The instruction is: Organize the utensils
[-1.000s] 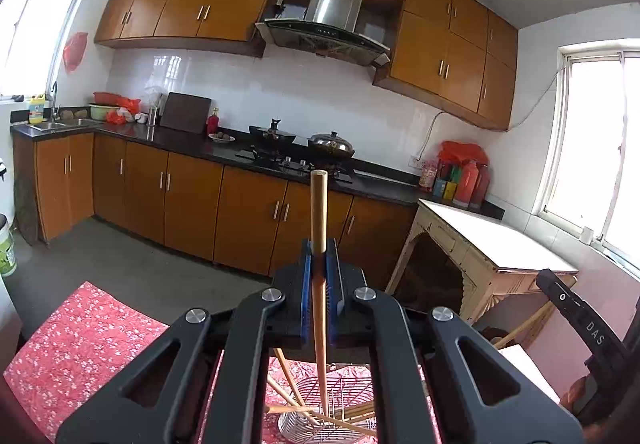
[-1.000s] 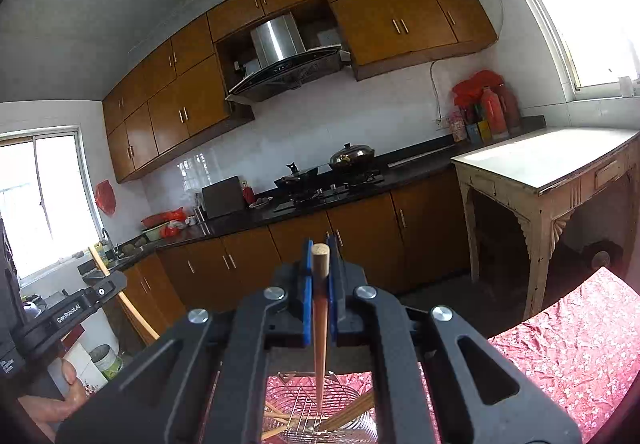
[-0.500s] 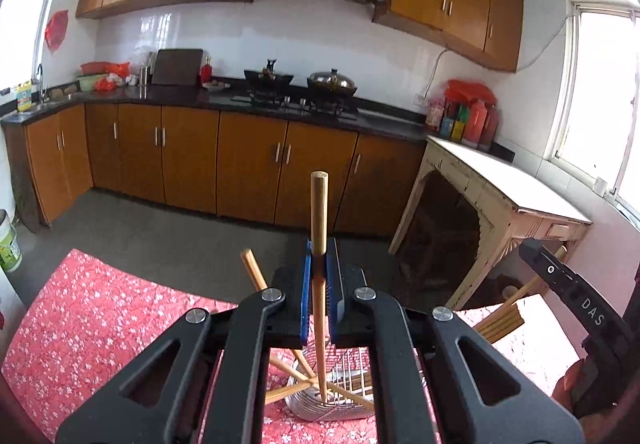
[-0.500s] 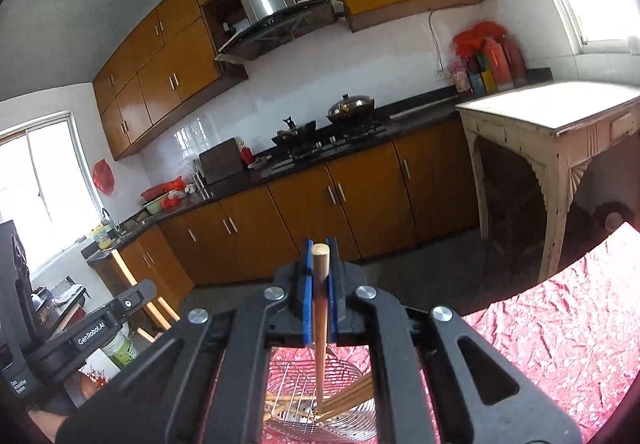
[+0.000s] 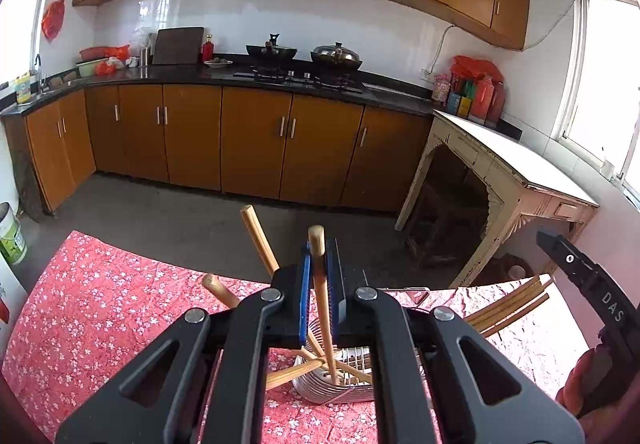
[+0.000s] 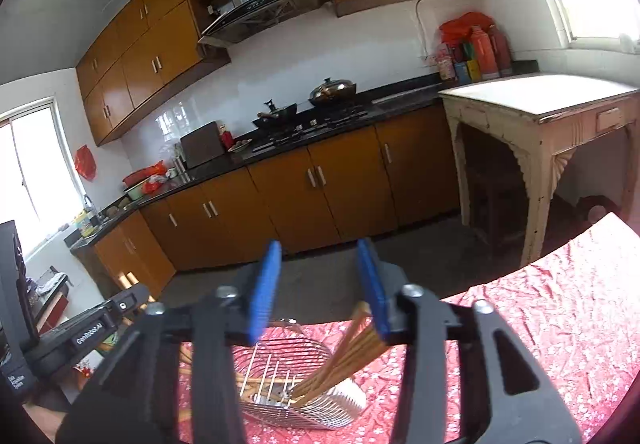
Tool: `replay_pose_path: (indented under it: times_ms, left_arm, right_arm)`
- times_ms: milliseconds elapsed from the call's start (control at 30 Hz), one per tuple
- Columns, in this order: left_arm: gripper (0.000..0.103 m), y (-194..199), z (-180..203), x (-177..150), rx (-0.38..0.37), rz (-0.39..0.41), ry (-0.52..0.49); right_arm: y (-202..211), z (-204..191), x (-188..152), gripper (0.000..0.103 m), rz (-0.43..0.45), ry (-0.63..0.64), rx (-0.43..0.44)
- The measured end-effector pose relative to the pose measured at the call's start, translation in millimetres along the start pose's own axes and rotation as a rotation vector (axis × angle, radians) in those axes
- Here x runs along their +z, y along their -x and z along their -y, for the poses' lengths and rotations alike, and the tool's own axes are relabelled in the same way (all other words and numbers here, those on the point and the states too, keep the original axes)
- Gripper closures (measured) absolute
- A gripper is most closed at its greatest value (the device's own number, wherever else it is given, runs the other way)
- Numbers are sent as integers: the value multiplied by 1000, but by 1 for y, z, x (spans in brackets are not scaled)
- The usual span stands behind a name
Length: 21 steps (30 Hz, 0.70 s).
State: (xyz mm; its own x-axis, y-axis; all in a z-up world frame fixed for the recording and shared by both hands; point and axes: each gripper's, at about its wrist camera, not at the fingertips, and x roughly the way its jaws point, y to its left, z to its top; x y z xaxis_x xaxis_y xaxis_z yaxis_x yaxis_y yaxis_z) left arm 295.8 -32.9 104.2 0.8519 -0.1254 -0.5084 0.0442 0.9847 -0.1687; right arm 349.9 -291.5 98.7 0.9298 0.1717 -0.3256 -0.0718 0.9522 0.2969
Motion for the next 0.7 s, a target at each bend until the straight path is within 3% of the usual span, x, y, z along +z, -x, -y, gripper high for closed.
replay_pose_path:
  times_ms: [100,233,500,700]
  left_arm:
    - [94,8,-1,2,5,13,3]
    - [76,21,-3,1,21,33,9]
    - [75,54,-7,-1,31,65,12]
    - [64,87,-7,-4,42,101,-4]
  right_arm:
    - [12,3,3,43,35,12,-27]
    - [27,5,7,38,61,36,-53]
    - [63,2,10,35,94,55,-65]
    - [94,-9,12,29,127,76,-53]
